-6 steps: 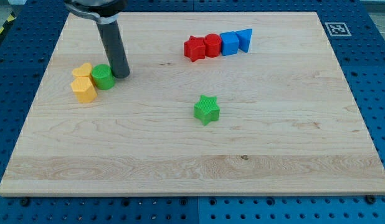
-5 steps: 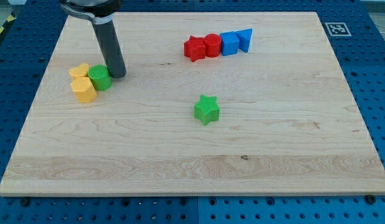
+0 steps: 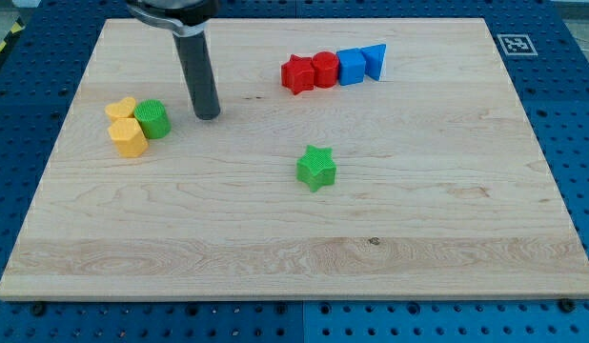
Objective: Push green star into the group of blocks
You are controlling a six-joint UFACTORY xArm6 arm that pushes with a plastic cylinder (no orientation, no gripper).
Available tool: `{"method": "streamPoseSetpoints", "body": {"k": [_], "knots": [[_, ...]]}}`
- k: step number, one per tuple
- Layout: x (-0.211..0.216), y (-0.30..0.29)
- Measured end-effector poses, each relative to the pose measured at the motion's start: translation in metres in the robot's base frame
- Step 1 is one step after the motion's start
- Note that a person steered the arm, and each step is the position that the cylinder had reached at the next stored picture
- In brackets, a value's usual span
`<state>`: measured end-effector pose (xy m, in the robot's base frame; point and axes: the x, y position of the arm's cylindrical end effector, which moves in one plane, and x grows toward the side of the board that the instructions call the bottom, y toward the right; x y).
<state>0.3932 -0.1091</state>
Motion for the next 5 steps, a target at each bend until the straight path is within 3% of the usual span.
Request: {"method": "streamPoseSetpoints", "body": {"k": [1,5], "knots": [[0.007,0.024],[0.032,0.033]]}}
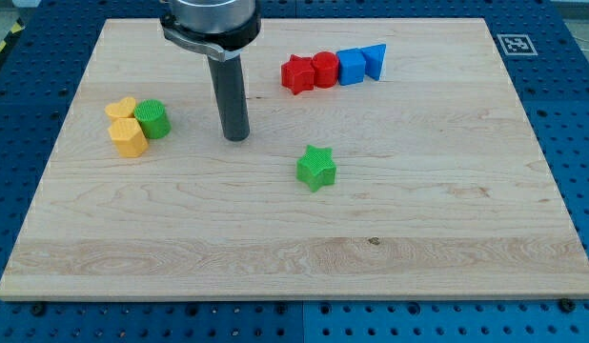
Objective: Push green star into the group of blocks
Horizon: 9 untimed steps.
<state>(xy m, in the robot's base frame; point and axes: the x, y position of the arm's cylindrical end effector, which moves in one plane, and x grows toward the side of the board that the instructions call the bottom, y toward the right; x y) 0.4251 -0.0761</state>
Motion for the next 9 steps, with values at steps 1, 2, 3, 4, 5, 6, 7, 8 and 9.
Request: {"method": "streamPoseSetpoints", "body": {"k": [1,2,3,4,5,6,7,8,9], "knots": [[0.000,0.019],[0.000,0.028],[0.004,0.051],[0.004,0.065],[0.005,0.089],[0.006,0.118],[0.006,0.130],[0.011,0.146],[0.041,0.162]]}}
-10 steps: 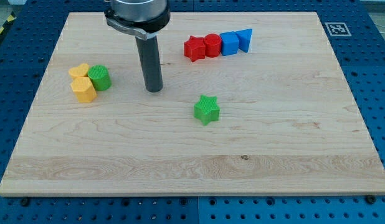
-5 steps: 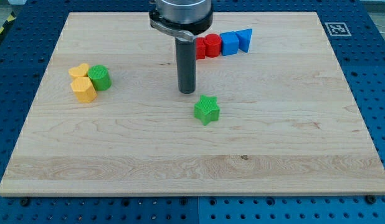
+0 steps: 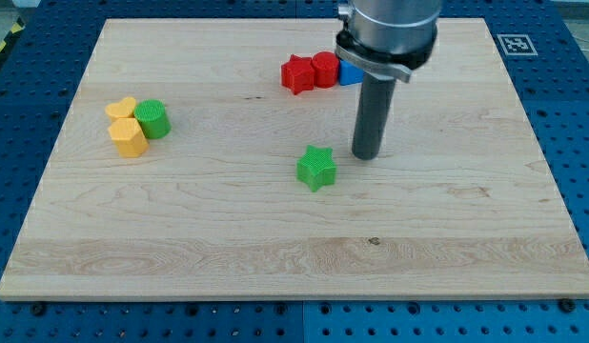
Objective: Push green star into the group of blocks
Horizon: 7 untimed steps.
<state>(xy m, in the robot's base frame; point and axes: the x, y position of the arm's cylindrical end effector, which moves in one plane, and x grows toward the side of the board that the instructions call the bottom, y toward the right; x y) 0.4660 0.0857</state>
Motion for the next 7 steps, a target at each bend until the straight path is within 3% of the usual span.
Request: {"method": "streamPoseSetpoints", "body": {"k": [2,7], "knots": [[0.035,0.001],[0.034,-0.067]]}}
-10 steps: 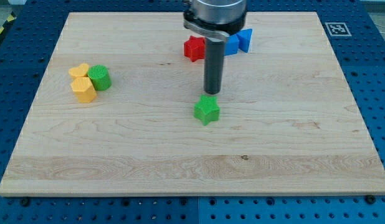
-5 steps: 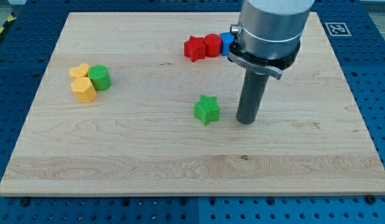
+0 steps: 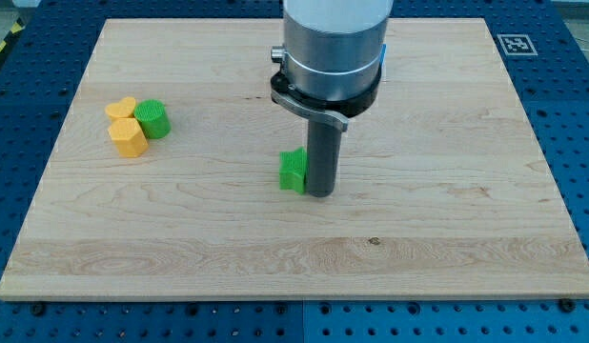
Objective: Push green star into the group of blocks
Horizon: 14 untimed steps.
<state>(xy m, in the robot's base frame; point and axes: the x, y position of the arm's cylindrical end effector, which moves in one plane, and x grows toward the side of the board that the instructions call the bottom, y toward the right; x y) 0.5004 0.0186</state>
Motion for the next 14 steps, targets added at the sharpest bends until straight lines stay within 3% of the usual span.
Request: {"method": "streamPoseSetpoints", "body": {"k": [1,5,8,14], "knots": [[-0.024,-0.006],[-0.024,-0.081],[-0.025,-0.093],[-0.031,-0.182]]}}
